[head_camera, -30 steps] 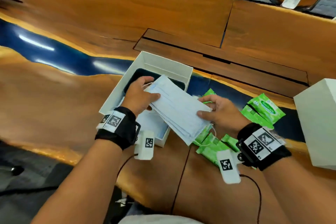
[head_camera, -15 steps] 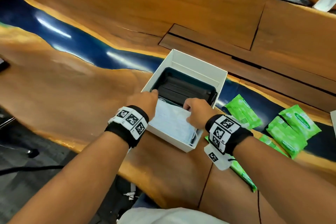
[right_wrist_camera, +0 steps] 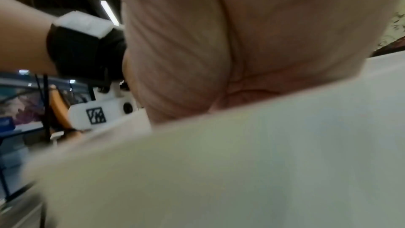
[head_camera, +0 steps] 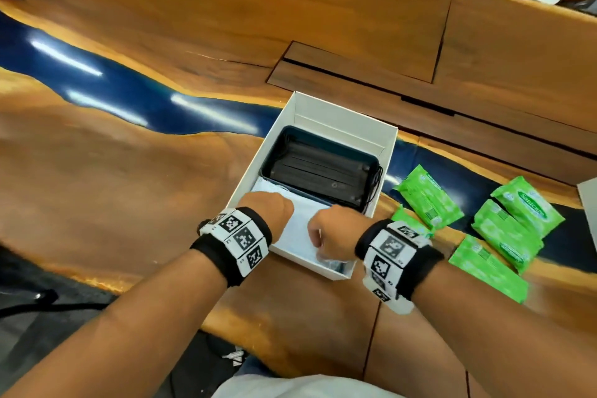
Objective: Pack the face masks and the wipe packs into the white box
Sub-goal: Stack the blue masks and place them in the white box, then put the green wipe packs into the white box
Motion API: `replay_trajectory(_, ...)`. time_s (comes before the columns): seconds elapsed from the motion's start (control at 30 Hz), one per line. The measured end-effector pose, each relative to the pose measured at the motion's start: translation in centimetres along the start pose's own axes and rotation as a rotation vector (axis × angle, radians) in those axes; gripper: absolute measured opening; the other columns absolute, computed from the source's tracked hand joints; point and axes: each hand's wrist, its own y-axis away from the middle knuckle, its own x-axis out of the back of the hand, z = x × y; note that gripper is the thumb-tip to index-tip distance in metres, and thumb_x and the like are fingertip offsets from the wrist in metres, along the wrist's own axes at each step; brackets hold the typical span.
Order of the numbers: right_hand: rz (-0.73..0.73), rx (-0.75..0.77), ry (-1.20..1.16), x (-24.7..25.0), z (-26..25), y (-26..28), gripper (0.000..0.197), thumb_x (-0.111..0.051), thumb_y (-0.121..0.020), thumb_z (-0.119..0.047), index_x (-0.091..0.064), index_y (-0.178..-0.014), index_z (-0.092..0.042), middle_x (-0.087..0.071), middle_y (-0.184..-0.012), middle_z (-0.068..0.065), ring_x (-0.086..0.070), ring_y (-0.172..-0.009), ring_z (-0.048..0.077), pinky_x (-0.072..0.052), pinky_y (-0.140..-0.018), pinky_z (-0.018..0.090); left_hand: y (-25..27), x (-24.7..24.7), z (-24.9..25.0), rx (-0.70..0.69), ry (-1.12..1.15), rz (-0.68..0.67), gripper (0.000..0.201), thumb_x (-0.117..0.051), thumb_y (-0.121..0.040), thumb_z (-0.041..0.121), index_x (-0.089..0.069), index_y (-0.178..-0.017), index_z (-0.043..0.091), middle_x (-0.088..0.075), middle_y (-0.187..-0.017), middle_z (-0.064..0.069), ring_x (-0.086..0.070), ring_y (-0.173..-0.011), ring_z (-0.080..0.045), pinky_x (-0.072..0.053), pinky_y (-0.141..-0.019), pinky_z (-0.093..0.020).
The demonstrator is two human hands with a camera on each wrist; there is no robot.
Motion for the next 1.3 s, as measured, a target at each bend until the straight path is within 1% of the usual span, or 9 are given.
replay_trajectory(0.23,0.022,-0.019,-0.008,-0.5,0.3,-0.1,0.016,-0.075,-0.078,-0.03,-0.068,-0.089,-0.021,-0.068,-0.094,0.0,-0.061,-0.084,0.022,-0.049,-0.067,0.028,0.5,1.3,0.3,-0.036,0.048,-0.028,0.035,-0.063,-0.09,0.026,-0.054,-0.122,0.015,-0.06,-0.124,-0.006,-0.061,-0.111,-0.026,-0.047,-0.082,-0.034)
replay_trajectory(0.4,0.337,0.039,-0.303,0.7,1.6,3.7,0.015,-0.074,-0.081,-0.032,-0.063,-0.084,-0.021,-0.059,-0.078,-0.009,-0.057,-0.076,0.014,-0.046,-0.068,0.026,1.6,4.0,1.6,-0.093,0.273,0.159,0.021,-0.061,-0.09,0.036,-0.06,-0.101,0.019,-0.065,-0.105,-0.002,-0.062,-0.099,-0.025,-0.046,-0.075,-0.032)
replay_trajectory(0.5,0.503,0.036,-0.505,0.3,2.9,5.7,0.014,-0.076,-0.079,-0.023,-0.064,-0.079,-0.015,-0.064,-0.076,-0.007,-0.06,-0.073,0.013,-0.051,-0.066,0.029,1.8,5.8,4.0,-0.172,0.365,0.305,0.006,-0.056,-0.089,0.023,-0.059,-0.093,0.021,-0.067,-0.096,-0.001,-0.063,-0.091,-0.026,-0.05,-0.072,-0.035)
replay_trajectory(0.63,0.658,-0.02,-0.637,-1.2,7.0,9.2,0.014,-0.074,-0.076,-0.018,-0.06,-0.075,-0.017,-0.063,-0.077,-0.006,-0.06,-0.075,0.016,-0.053,-0.07,0.036,1.0,8.3,9.4,-0.271,0.386,0.365,0.011,-0.052,-0.09,0.015,-0.06,-0.096,0.021,-0.068,-0.098,-0.005,-0.063,-0.09,-0.03,-0.051,-0.074,-0.039)
replay_trajectory(0.83,0.67,-0.146,-0.666,-3.3,11.9,12.6,0.018,-0.077,-0.078,-0.018,-0.058,-0.077,-0.019,-0.06,-0.076,-0.01,-0.056,-0.073,0.008,-0.041,-0.064,0.015,-1.4,8.8,15.4,-0.345,0.366,0.356,0.012,-0.054,-0.089,0.018,-0.059,-0.101,0.02,-0.065,-0.106,-0.005,-0.062,-0.099,-0.03,-0.046,-0.075,-0.036)
replay_trajectory(0.9,0.67,-0.202,-0.679,-4.5,14.1,14.0,0.017,-0.077,-0.077,-0.019,-0.061,-0.08,-0.014,-0.059,-0.072,-0.011,-0.054,-0.067,0.007,-0.043,-0.064,0.02,-2.6,9.0,18.2,-0.369,0.372,0.333,0.013,-0.056,-0.089,0.02,-0.059,-0.101,0.02,-0.066,-0.107,-0.004,-0.062,-0.102,-0.029,-0.047,-0.078,-0.035)
replay_trajectory(1.0,0.641,-0.306,-0.675,-6.2,17.2,16.0,0.016,-0.076,-0.078,-0.021,-0.063,-0.081,-0.013,-0.063,-0.079,-0.003,-0.06,-0.077,0.016,-0.049,-0.071,0.031,-4.7,8.5,22.4,-0.407,0.395,0.247,0.019,-0.056,-0.09,0.022,-0.059,-0.108,0.018,-0.065,-0.112,-0.005,-0.06,-0.106,-0.028,-0.045,-0.079,-0.034)
replay_trajectory(1.17,0.564,-0.498,-0.64,-9.7,22.2,18.5,0.025,-0.074,-0.079,-0.016,-0.062,-0.101,-0.012,-0.056,-0.097,-0.005,-0.053,-0.094,0.015,-0.035,-0.073,0.022,-7.7,6.9,28.0,-0.438,0.363,0.138,0.041,-0.061,-0.09,0.024,-0.053,-0.129,0.017,-0.057,-0.129,-0.01,-0.056,-0.117,-0.031,-0.047,-0.087,-0.038)
replay_trajectory(1.3,0.509,-0.619,-0.606,-12.7,25.7,19.2,0.055,-0.077,-0.076,-0.02,-0.055,-0.126,-0.013,-0.06,-0.125,0.007,-0.054,-0.117,0.026,-0.045,-0.096,0.033,-9.6,6.1,30.6,-0.406,0.335,0.088,0.059,-0.065,-0.088,0.025,-0.041,-0.142,0.016,-0.046,-0.14,-0.012,-0.046,-0.129,-0.032,-0.046,-0.099,-0.045)
